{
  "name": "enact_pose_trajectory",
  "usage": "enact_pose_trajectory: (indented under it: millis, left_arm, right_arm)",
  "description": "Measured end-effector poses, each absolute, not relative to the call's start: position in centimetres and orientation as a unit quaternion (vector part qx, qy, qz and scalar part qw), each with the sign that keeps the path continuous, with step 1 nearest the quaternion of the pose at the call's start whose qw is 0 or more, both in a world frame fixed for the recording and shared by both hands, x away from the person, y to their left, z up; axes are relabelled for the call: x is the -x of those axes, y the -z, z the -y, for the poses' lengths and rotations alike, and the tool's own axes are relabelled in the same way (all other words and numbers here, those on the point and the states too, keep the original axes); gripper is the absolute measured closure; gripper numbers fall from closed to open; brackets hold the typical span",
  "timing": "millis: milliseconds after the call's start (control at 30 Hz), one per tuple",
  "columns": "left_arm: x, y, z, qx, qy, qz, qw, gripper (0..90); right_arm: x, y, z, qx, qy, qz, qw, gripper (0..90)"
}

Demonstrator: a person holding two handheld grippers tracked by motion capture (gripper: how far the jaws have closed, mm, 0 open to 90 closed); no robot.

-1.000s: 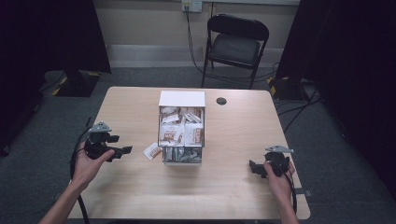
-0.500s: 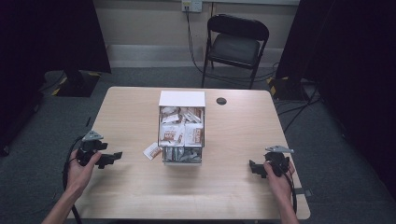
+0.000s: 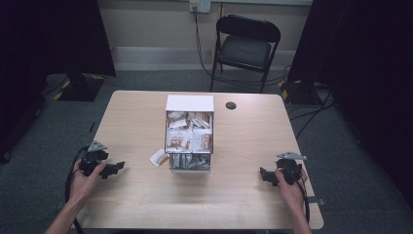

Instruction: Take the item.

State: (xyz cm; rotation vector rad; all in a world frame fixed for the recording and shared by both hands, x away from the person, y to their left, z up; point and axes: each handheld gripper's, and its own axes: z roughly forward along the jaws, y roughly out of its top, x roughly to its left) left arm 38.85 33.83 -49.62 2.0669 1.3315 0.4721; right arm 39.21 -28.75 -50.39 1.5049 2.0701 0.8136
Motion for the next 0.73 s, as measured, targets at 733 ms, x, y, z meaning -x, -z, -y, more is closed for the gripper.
enact_pose_trajectory:
  millis: [733]
  left_arm:
    - [-38.4,51.3,-33.8,-0.776,-0.193,-0.495,0.34,7.2]
  right_arm:
    - [-39.2,50.4,28.7,-0.544,-0.296,-0.752,0.226,0.0]
